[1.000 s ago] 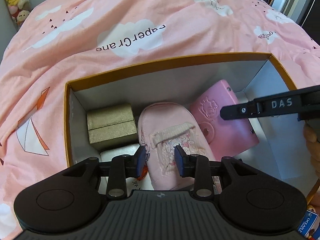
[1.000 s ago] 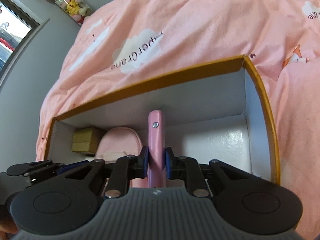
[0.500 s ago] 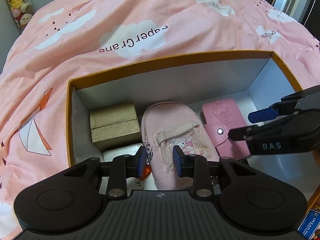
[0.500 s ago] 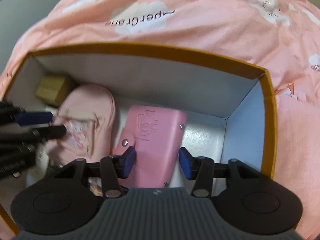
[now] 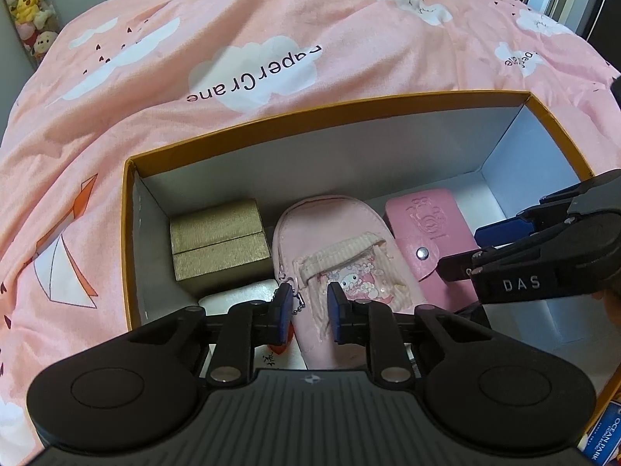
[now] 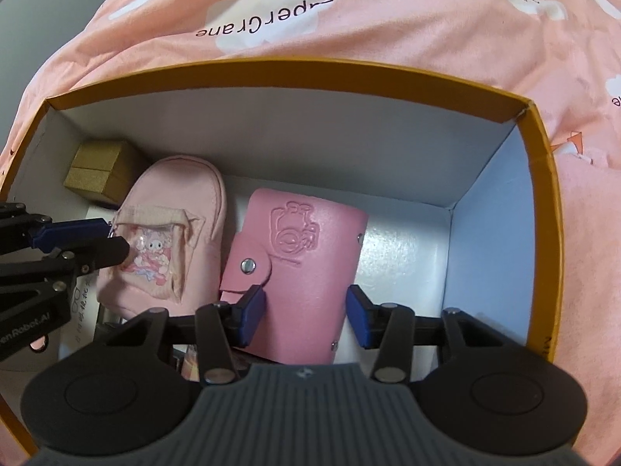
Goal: Organize objects
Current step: 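Withdraw both tools from the orange box toward the plush toys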
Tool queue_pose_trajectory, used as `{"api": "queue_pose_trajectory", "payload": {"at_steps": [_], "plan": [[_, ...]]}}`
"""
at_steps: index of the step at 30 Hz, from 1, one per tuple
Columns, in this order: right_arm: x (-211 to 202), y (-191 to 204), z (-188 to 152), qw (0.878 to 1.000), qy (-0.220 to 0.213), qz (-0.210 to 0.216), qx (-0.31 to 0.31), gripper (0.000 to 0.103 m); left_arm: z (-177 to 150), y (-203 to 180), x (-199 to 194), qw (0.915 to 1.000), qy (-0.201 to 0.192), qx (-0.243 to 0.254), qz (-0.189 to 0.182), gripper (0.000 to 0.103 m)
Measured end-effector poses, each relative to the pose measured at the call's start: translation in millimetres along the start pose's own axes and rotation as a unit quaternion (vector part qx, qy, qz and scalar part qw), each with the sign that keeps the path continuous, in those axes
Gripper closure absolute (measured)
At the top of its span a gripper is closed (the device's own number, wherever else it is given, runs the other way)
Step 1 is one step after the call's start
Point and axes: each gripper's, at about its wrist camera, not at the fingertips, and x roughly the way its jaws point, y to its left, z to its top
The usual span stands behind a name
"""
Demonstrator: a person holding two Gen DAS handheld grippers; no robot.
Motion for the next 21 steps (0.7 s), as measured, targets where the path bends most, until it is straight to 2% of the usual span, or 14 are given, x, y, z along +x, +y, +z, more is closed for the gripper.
{"api": "queue_pose_trajectory", "payload": {"at_steps": [12,17,21], "plan": [[0.1,1.4,-1.3,1.0,-0.014,0.013,-0.022,0.053,0.0,1.9,0.7,1.0,-0.007,0.0,0.006,0.08],[-16.8,2.0,-2.1,0.999,-0.034,0.022,-0.008,0.052,-1.4,1.2,-22.9,0.9992,-0.04,-0.007,0.004,0.08],[-51.0,9.4,-11.5,0.996,-0.08,0.023,-0.018,0.052,-7.7,-9.5,-63.3,0.996,-0.087,-0.007,-0.017,0.072]]}}
